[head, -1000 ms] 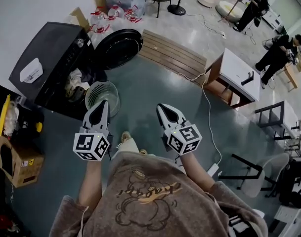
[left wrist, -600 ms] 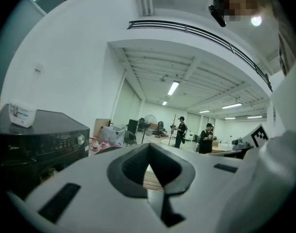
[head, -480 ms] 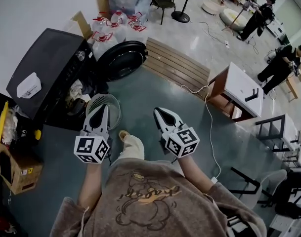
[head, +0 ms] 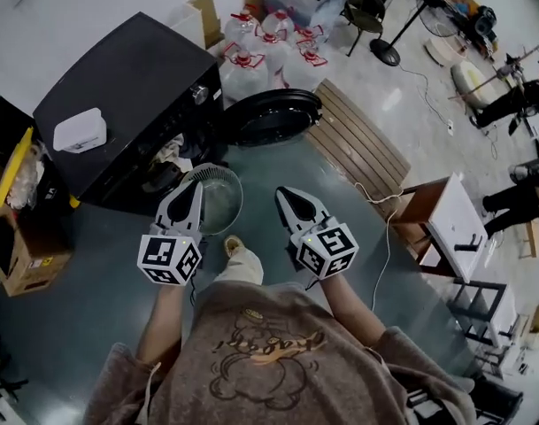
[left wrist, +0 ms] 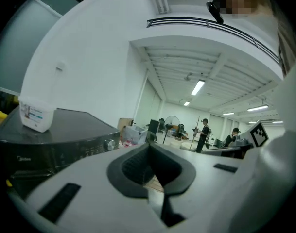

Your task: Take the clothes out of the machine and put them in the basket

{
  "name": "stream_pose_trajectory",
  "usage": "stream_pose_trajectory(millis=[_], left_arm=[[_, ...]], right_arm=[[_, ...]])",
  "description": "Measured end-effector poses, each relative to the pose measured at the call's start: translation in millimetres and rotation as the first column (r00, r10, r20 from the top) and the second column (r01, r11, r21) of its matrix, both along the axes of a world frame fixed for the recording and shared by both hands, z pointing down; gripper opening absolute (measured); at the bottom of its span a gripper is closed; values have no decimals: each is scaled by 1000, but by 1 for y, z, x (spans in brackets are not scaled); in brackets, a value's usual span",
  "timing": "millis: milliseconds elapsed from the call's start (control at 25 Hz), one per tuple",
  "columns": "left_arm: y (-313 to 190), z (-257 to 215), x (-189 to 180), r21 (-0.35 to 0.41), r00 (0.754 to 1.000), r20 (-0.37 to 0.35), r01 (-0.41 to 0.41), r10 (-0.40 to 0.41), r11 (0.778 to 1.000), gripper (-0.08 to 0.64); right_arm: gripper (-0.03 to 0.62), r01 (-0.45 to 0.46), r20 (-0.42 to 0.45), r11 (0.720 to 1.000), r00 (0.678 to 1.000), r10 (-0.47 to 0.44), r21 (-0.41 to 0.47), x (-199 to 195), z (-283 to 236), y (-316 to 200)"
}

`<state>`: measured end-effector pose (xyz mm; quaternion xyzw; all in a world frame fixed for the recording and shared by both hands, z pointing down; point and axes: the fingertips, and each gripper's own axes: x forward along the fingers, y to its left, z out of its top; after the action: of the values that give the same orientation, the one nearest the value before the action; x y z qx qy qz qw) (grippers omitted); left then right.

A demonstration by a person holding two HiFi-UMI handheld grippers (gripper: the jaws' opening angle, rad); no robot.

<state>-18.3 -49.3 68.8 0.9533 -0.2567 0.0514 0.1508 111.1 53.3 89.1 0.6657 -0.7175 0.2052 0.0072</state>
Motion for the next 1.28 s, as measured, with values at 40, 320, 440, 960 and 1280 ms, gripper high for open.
stream_pose_trajectory(millis=[40,320,440,960,1280], left_arm=[[-10,3,-4,-1,1000,4,25,-25,1000,6],[-60,18,-29,1,989,48,143,-143,990,6],[-72,19,-38,-1,980,55,190,-190,982,6],[-90,26,-51,5,915,33,403,-403,915,6],[-94,77,-51,11,860,8,511,-511,860,6]], right_arm=[[-6,37,-3,999,999,-37,-9,-3,3,-16],[-6,204,25,979,979,-204,-23,-25,17,-99],[-6,273,27,962,962,-273,-21,-38,19,-124],[-6,481,27,876,877,-480,-44,-48,39,-165],[-5,599,-4,799,800,-600,-42,-55,101,-183]])
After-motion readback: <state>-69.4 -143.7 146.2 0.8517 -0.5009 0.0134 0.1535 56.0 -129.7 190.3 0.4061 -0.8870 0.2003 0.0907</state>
